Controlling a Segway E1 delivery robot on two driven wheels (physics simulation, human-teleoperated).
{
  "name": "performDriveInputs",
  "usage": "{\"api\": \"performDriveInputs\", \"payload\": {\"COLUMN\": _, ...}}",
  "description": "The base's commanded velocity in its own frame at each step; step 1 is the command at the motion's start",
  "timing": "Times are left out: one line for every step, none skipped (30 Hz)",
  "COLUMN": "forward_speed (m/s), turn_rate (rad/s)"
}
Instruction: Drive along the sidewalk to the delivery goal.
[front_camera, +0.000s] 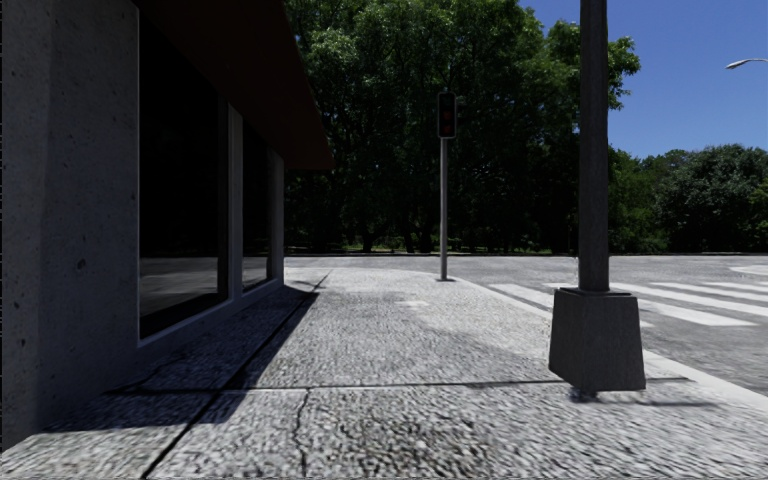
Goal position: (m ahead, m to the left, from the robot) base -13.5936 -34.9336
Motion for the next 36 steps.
{"api": "performDriveInputs", "payload": {"forward_speed": 2.0, "turn_rate": 0.0}}
{"api": "performDriveInputs", "payload": {"forward_speed": 2.0, "turn_rate": 0.0}}
{"api": "performDriveInputs", "payload": {"forward_speed": 2.0, "turn_rate": 0.0}}
{"api": "performDriveInputs", "payload": {"forward_speed": 2.0, "turn_rate": 0.0}}
{"api": "performDriveInputs", "payload": {"forward_speed": 2.0, "turn_rate": 0.0}}
{"api": "performDriveInputs", "payload": {"forward_speed": 2.0, "turn_rate": 0.0}}
{"api": "performDriveInputs", "payload": {"forward_speed": 2.0, "turn_rate": 0.0}}
{"api": "performDriveInputs", "payload": {"forward_speed": 2.0, "turn_rate": 0.0}}
{"api": "performDriveInputs", "payload": {"forward_speed": 2.0, "turn_rate": 0.0}}
{"api": "performDriveInputs", "payload": {"forward_speed": 2.0, "turn_rate": 0.0}}
{"api": "performDriveInputs", "payload": {"forward_speed": 2.0, "turn_rate": 0.0}}
{"api": "performDriveInputs", "payload": {"forward_speed": 2.0, "turn_rate": 0.0}}
{"api": "performDriveInputs", "payload": {"forward_speed": 2.0, "turn_rate": -0.09}}
{"api": "performDriveInputs", "payload": {"forward_speed": 2.0, "turn_rate": -0.09}}
{"api": "performDriveInputs", "payload": {"forward_speed": 2.0, "turn_rate": -0.26}}
{"api": "performDriveInputs", "payload": {"forward_speed": 2.0, "turn_rate": -0.41}}
{"api": "performDriveInputs", "payload": {"forward_speed": 2.0, "turn_rate": -0.53}}
{"api": "performDriveInputs", "payload": {"forward_speed": 2.0, "turn_rate": -0.53}}
{"api": "performDriveInputs", "payload": {"forward_speed": 2.0, "turn_rate": -0.56}}
{"api": "performDriveInputs", "payload": {"forward_speed": 2.0, "turn_rate": -0.57}}
{"api": "performDriveInputs", "payload": {"forward_speed": 2.0, "turn_rate": -0.58}}
{"api": "performDriveInputs", "payload": {"forward_speed": 2.0, "turn_rate": -0.58}}
{"api": "performDriveInputs", "payload": {"forward_speed": 2.0, "turn_rate": -0.58}}
{"api": "performDriveInputs", "payload": {"forward_speed": 2.0, "turn_rate": -0.58}}
{"api": "performDriveInputs", "payload": {"forward_speed": 2.0, "turn_rate": -0.58}}
{"api": "performDriveInputs", "payload": {"forward_speed": 2.0, "turn_rate": -0.58}}
{"api": "performDriveInputs", "payload": {"forward_speed": 2.0, "turn_rate": -0.58}}
{"api": "performDriveInputs", "payload": {"forward_speed": 2.0, "turn_rate": -0.59}}
{"api": "performDriveInputs", "payload": {"forward_speed": 2.0, "turn_rate": -0.6}}
{"api": "performDriveInputs", "payload": {"forward_speed": 2.0, "turn_rate": -0.6}}
{"api": "performDriveInputs", "payload": {"forward_speed": 2.0, "turn_rate": -0.6}}
{"api": "performDriveInputs", "payload": {"forward_speed": 2.0, "turn_rate": -0.6}}
{"api": "performDriveInputs", "payload": {"forward_speed": 2.0, "turn_rate": -0.6}}
{"api": "performDriveInputs", "payload": {"forward_speed": 2.0, "turn_rate": -0.6}}
{"api": "performDriveInputs", "payload": {"forward_speed": 2.0, "turn_rate": -0.6}}
{"api": "performDriveInputs", "payload": {"forward_speed": 2.0, "turn_rate": -0.6}}
